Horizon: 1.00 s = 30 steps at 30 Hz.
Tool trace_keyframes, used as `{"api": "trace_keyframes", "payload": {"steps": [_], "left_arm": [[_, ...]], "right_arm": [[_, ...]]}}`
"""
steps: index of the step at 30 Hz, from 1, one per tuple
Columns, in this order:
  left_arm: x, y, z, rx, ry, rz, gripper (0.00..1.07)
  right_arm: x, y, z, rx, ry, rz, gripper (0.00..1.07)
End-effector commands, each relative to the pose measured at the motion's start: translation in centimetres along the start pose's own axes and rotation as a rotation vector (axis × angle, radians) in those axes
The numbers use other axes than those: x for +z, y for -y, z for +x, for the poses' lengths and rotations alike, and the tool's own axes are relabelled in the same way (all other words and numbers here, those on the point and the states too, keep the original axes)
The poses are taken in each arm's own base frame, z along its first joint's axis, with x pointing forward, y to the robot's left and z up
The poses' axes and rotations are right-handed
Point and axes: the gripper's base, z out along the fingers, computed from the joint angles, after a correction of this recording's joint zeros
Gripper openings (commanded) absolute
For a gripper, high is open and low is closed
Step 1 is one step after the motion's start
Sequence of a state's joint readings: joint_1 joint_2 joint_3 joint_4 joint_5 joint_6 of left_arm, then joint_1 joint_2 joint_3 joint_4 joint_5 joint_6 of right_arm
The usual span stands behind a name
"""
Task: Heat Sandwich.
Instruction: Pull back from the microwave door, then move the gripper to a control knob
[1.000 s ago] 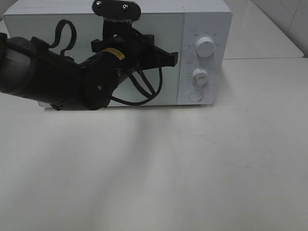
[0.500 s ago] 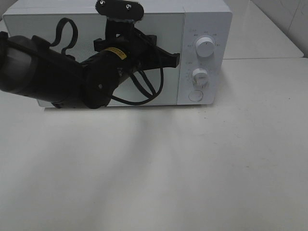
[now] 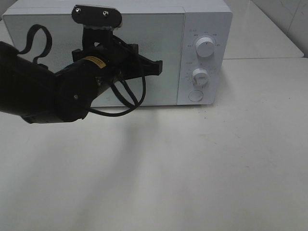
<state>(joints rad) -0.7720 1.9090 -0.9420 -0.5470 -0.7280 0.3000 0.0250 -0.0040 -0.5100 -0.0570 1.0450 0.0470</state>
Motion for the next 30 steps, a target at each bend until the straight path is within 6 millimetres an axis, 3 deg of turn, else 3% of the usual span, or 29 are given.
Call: {"api": "trace_keyframes", "payload": {"steps": [1, 7, 8, 10, 11, 13, 14, 15, 24, 30], "left_arm": [[-1.6, 0.0, -0.2, -0.008, -0.03, 0.017, 0.0], [-3.9, -0.4, 0.0, -0.009, -0.136, 0.059, 0.02], [-4.3, -0.4, 0.0, -0.012, -0.163, 0.069, 0.05], [-5.6, -0.5, 0.3, -0.017, -0.255, 0.105, 0.26], [-5.6, -0.5, 0.3, -0.017, -0.255, 0.105, 0.26], [-6.5, -0.6, 0.3, -0.035, -0.303, 0.12, 0.57], [-7.1, -0.7, 0.3, -0.072, -0.34, 0.118, 0.89], [-7.4, -0.7, 0.2, -0.084, -0.356, 0.123, 1.04], [-10.5, -0.3, -1.4, 0.032, -0.452, 0.271, 1.02], [-11.6, -2.3, -2.2, 0.041, -0.539, 0.278, 1.02]], "right_arm": [[-0.2, 0.0, 0.3, 0.001, 0.029, 0.007, 0.76], [-0.2, 0.0, 0.3, 0.001, 0.029, 0.007, 0.76], [-0.2, 0.0, 0.3, 0.001, 0.029, 0.007, 0.76], [-0.2, 0.0, 0.3, 0.001, 0.029, 0.007, 0.76], [-0.2, 0.0, 0.3, 0.001, 0.029, 0.007, 0.76], [-0.2, 0.0, 0.3, 0.001, 0.029, 0.007, 0.76], [-0.2, 0.0, 0.3, 0.001, 0.029, 0.007, 0.76], [-0.2, 0.0, 0.3, 0.001, 0.029, 0.007, 0.76], [-0.2, 0.0, 0.3, 0.001, 0.029, 0.007, 0.76], [-0.2, 0.0, 0.3, 0.001, 0.029, 0.007, 0.76]]}}
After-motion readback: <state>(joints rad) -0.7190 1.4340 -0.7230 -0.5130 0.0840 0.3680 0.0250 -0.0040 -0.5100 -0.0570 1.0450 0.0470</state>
